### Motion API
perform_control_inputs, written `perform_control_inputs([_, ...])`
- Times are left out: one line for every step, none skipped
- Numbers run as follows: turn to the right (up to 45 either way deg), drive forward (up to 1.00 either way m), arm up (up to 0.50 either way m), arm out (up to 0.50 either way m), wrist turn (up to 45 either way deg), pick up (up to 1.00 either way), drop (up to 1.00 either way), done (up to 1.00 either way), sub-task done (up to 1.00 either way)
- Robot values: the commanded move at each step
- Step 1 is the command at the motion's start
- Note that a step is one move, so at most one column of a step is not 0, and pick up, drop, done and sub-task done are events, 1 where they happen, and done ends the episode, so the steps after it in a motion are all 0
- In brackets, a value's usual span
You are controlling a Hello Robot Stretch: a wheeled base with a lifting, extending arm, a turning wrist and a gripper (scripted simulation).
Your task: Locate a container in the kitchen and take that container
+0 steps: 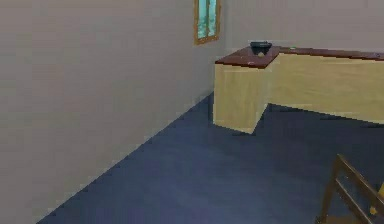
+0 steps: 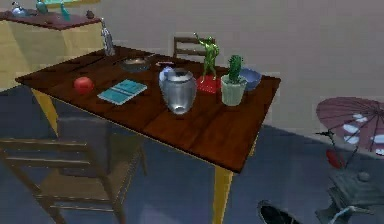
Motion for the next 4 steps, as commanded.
perform_control_inputs([45.0,0.0,0.0,0.0,0.0,0.0,0.0,0.0,0.0])
perform_control_inputs([45.0,0.0,0.0,0.0,0.0,0.0,0.0,0.0,0.0])
perform_control_inputs([27.0,0.0,0.0,0.0,0.0,0.0,0.0,0.0,0.0])
perform_control_inputs([0.0,0.35,0.0,0.0,0.0,0.0,0.0,0.0,0.0])
